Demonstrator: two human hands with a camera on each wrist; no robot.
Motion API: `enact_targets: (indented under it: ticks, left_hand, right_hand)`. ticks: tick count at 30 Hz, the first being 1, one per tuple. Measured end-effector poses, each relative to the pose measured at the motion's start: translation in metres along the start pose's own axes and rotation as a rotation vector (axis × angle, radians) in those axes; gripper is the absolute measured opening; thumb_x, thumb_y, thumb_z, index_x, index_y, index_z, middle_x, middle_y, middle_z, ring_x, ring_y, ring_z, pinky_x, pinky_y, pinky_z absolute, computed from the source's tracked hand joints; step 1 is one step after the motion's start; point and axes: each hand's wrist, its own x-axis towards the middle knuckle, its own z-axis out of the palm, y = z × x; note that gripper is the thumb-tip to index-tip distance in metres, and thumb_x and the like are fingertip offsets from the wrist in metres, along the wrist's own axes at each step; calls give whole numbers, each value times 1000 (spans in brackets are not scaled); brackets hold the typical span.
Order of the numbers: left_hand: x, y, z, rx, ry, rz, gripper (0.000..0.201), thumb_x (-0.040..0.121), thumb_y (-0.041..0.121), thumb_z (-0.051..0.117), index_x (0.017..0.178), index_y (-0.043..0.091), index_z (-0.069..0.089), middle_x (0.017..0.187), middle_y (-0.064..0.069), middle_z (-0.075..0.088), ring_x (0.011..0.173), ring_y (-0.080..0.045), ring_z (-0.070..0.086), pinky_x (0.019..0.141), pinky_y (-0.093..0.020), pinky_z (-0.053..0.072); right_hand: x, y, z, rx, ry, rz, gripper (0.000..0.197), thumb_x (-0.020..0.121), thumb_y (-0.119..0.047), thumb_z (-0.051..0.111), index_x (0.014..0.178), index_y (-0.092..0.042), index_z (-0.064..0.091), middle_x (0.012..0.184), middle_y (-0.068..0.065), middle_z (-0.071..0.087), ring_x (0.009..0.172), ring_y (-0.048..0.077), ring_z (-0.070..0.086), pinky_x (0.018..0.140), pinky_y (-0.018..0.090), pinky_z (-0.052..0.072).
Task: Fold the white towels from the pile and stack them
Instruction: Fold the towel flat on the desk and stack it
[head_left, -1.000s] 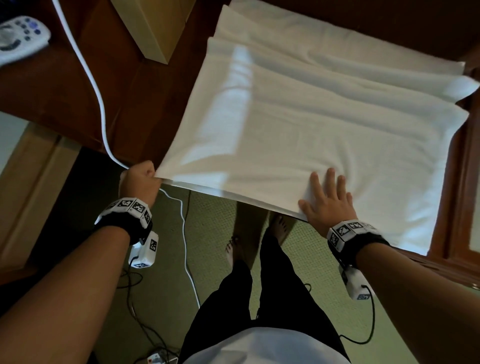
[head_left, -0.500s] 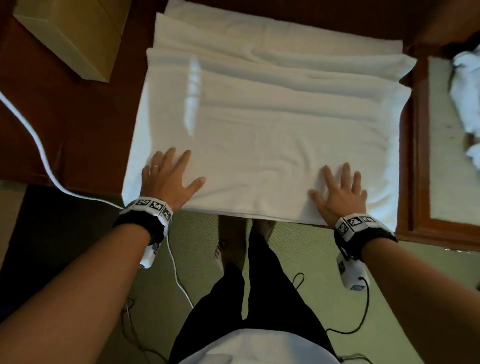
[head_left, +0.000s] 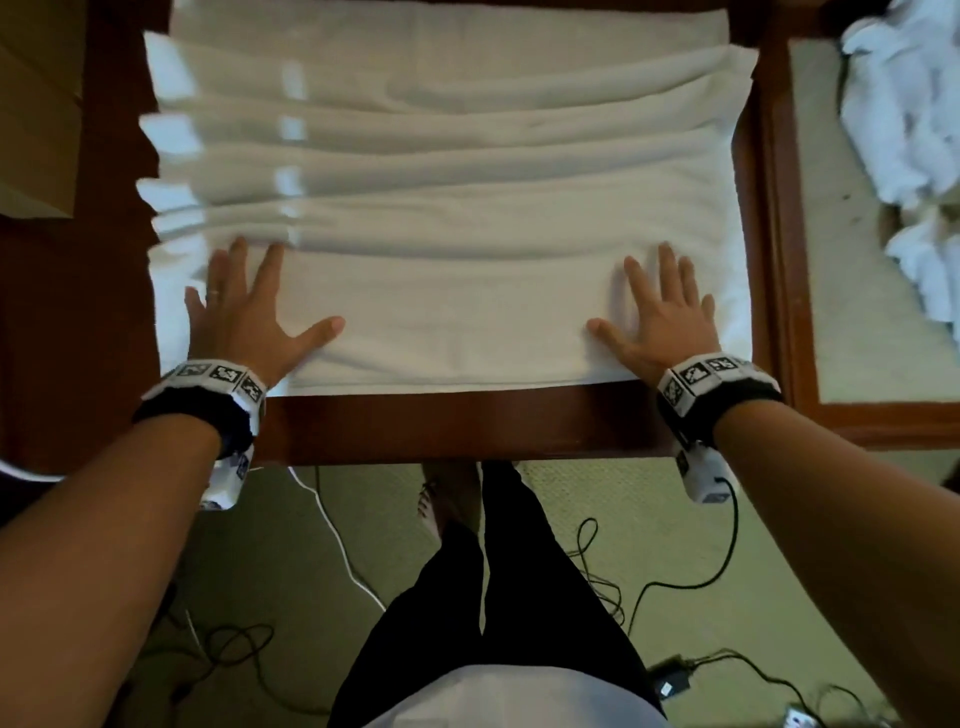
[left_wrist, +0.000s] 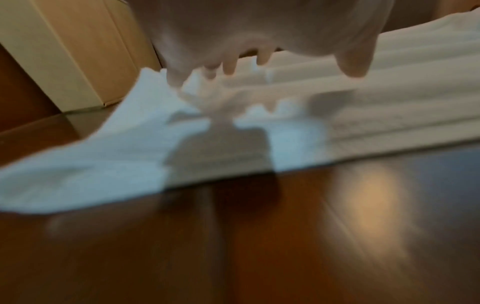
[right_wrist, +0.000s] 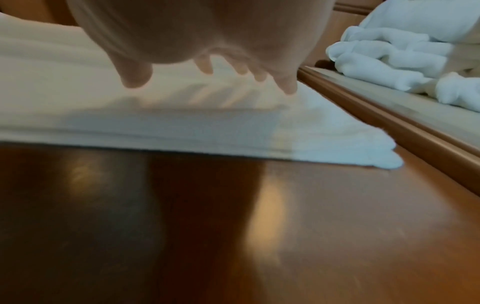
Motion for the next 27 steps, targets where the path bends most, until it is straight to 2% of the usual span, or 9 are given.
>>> enact_targets:
  ticks: [2,6,10,14,17,19,22,25,27]
  left_hand:
    - [-25,-3,15,47,25,44,113,71,92,39,159,31,4,168,-3,-6,154,-28,-1,120,-61,6]
    - [-87,-28,60,173,-123,107,122,57,106,13,156,39,-16,164,0,-27,153,-32,-10,118,-64,5]
    - [-110,-38,78,176,-78,127,125,58,105,29,156,40,-15,164,0,-27,153,-33,-8,116,-64,5]
    - [-123,-42,82,212,38,189,106,77,63,69,160,33,9,168,-9,3,151,-40,14,111,-69,22]
    - [-136,-43,81,235,68,206,96,81,37,77,158,30,22,165,-11,17,147,-41,24,108,-68,29]
    - [-144,-46,81,239,86,224,91,80,24,78,157,27,28,163,-13,24,145,-42,29,107,-66,31]
    - [-151,-55,77,235,65,249,89,76,9,79,153,22,38,160,-13,32,142,-41,36,108,-63,32]
    - [-153,-59,62,220,85,332,69,71,-4,78,136,7,59,145,-19,52,127,-44,54,101,-63,43]
    - [-151,-58,45,211,140,375,46,65,-13,76,110,-1,70,117,-24,68,97,-46,67,80,-60,55]
  right_hand:
    - [-20,6,11,-42,-3,-61,95,84,-81,33,156,-36,-8,161,3,-27,150,32,-17,118,62,5]
    - [-69,30,49,-179,-153,-145,115,69,-97,27,150,-37,-27,152,4,-44,143,35,-34,118,63,-1]
    - [-85,36,64,-171,-98,-140,114,69,-98,25,150,-37,-26,153,4,-44,143,35,-33,119,59,-4]
    - [-89,33,67,-201,-56,-148,114,69,-98,25,150,-36,-27,153,6,-43,145,37,-29,117,56,-4]
    - [-105,39,80,-284,-63,-182,121,77,-80,53,150,-31,-29,154,11,-40,145,41,-26,119,60,5]
    - [-117,45,90,-284,9,-194,113,85,-40,71,155,-29,-16,161,16,-25,148,44,-12,118,61,18]
    - [-131,48,91,-268,148,-241,100,70,13,52,156,-23,14,161,24,16,143,51,23,103,62,41]
    - [-135,51,83,-263,165,-302,79,64,16,44,138,-10,42,142,29,48,121,56,52,76,60,56]
    - [-136,49,75,-273,179,-269,60,63,17,55,119,-1,56,129,29,59,108,53,61,63,58,58]
